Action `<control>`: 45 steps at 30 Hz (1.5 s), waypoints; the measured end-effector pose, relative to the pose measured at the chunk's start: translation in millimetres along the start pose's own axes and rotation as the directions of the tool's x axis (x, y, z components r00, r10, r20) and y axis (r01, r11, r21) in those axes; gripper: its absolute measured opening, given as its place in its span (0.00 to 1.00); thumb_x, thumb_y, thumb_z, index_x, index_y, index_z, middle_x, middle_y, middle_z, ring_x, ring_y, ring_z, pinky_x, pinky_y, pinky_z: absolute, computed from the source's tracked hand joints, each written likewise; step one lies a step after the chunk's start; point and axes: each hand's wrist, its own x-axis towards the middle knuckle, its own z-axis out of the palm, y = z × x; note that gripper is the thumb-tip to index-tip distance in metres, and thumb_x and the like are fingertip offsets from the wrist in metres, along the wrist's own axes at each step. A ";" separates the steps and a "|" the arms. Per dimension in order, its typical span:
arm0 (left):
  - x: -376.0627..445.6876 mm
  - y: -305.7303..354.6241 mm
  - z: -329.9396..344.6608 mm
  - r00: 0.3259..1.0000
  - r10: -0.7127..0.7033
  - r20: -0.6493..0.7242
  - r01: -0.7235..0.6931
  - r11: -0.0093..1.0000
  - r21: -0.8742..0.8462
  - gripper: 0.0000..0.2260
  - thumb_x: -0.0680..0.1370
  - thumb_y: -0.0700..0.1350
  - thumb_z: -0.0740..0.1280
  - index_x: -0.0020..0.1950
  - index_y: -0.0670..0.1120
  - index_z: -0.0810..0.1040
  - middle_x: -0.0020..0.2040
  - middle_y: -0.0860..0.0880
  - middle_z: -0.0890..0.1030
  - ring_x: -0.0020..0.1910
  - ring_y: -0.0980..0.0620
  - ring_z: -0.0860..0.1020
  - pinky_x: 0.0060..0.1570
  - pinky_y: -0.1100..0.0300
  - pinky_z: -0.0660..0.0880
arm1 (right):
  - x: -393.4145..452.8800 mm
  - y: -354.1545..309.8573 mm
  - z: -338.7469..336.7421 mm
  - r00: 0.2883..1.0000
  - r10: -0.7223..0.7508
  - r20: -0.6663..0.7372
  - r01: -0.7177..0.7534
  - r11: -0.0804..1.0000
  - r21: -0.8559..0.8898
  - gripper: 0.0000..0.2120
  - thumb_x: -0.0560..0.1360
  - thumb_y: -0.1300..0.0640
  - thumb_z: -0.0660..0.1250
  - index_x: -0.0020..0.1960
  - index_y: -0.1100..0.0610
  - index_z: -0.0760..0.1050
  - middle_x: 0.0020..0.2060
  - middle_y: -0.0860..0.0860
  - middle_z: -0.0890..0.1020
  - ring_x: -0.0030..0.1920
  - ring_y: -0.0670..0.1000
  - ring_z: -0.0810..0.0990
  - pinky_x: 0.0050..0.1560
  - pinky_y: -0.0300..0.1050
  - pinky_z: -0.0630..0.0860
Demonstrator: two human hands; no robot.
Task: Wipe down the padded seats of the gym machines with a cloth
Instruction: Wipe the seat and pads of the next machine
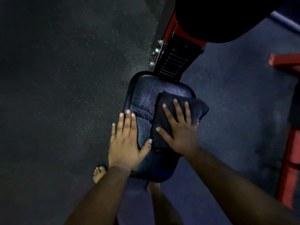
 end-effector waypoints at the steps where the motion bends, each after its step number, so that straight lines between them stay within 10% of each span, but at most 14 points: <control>1: -0.3 0.2 0.3 1.000 0.000 -0.006 0.000 1.000 -0.002 0.42 0.81 0.69 0.49 0.84 0.42 0.44 0.85 0.45 0.42 0.84 0.45 0.41 0.80 0.39 0.52 | 9.6 1.3 -2.5 1.000 -0.003 -0.011 0.003 1.000 0.013 0.36 0.77 0.25 0.48 0.80 0.31 0.40 0.83 0.41 0.40 0.82 0.55 0.34 0.65 0.86 0.54; 7: 2.0 0.5 1.9 1.000 -0.010 -0.006 0.010 1.000 0.014 0.42 0.80 0.69 0.48 0.84 0.42 0.44 0.85 0.45 0.42 0.83 0.46 0.41 0.81 0.41 0.50 | 109.4 -8.9 -32.4 0.986 0.119 -0.114 -0.111 0.991 0.071 0.31 0.79 0.27 0.48 0.80 0.31 0.46 0.83 0.43 0.48 0.82 0.57 0.47 0.66 0.86 0.50; 14: -1.7 0.2 -2.3 1.000 -0.001 -0.003 0.001 0.999 -0.041 0.41 0.81 0.70 0.42 0.84 0.43 0.44 0.85 0.46 0.41 0.83 0.47 0.40 0.80 0.39 0.52 | -54.3 -32.4 31.9 0.997 0.020 -0.079 -0.020 1.000 -0.001 0.35 0.79 0.29 0.50 0.82 0.36 0.44 0.84 0.46 0.45 0.83 0.55 0.44 0.67 0.83 0.55; 21: -0.8 -0.3 2.7 0.999 0.014 -0.049 -0.017 0.997 -0.073 0.39 0.81 0.67 0.46 0.84 0.44 0.44 0.85 0.47 0.42 0.83 0.49 0.40 0.81 0.42 0.50 | 122.6 -18.7 -34.1 0.989 0.091 -0.121 -0.084 0.995 0.059 0.30 0.82 0.31 0.46 0.81 0.35 0.46 0.83 0.45 0.49 0.83 0.55 0.47 0.66 0.87 0.44; 28: -1.5 -1.7 -1.6 1.000 0.005 -0.014 -0.006 0.996 -0.088 0.39 0.81 0.68 0.43 0.84 0.43 0.46 0.85 0.46 0.42 0.84 0.47 0.41 0.79 0.38 0.55 | -3.3 -20.1 13.1 0.989 -0.121 -0.088 0.114 0.991 -0.072 0.34 0.81 0.30 0.49 0.83 0.38 0.43 0.84 0.45 0.44 0.83 0.53 0.41 0.72 0.80 0.43; 36: -0.7 -0.7 1.9 1.000 0.008 -0.023 -0.010 0.997 -0.073 0.39 0.81 0.66 0.47 0.84 0.43 0.46 0.85 0.47 0.43 0.83 0.48 0.40 0.80 0.41 0.52 | 129.0 -33.0 -34.1 0.994 0.003 -0.113 -0.007 0.999 -0.040 0.33 0.80 0.29 0.47 0.81 0.35 0.45 0.83 0.47 0.54 0.82 0.57 0.52 0.70 0.82 0.47; 45: -2.1 -4.4 -0.4 0.999 0.021 -0.041 -0.029 0.974 -0.226 0.40 0.80 0.70 0.41 0.83 0.45 0.39 0.84 0.47 0.38 0.83 0.51 0.38 0.81 0.41 0.50 | 51.8 -47.6 -3.3 0.981 -0.184 -0.063 0.176 0.978 -0.112 0.34 0.81 0.30 0.46 0.82 0.38 0.40 0.83 0.46 0.41 0.82 0.56 0.38 0.72 0.81 0.41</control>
